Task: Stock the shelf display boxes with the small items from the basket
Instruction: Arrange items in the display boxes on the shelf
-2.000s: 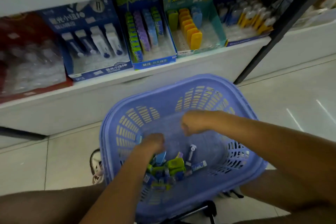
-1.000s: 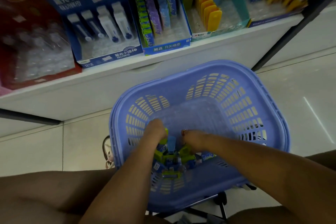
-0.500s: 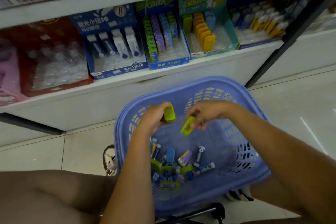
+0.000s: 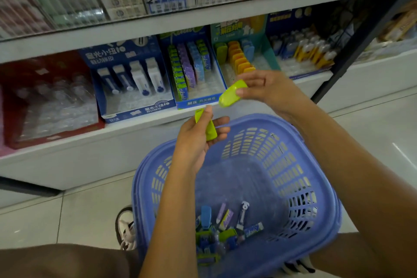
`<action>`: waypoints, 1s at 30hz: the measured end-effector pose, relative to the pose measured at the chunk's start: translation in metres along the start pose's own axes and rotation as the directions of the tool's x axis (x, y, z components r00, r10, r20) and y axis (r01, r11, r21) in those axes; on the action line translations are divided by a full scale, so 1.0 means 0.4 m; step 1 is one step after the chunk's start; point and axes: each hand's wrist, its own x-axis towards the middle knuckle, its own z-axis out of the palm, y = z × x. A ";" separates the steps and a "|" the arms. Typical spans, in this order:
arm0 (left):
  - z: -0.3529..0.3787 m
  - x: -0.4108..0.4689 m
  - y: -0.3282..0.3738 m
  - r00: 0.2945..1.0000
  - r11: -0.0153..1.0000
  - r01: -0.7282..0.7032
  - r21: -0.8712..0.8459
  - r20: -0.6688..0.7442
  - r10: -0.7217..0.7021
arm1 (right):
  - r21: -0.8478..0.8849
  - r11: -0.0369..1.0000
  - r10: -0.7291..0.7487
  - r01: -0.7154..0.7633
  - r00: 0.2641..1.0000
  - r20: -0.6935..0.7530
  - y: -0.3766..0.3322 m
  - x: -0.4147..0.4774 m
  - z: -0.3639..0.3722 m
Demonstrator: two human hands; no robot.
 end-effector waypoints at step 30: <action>-0.016 0.053 -0.003 0.995 0.999 -0.038 -0.033 -0.099 0.034 | -0.944 0.244 -0.187 0.224 0.966 0.181 -0.100 0.335 0.021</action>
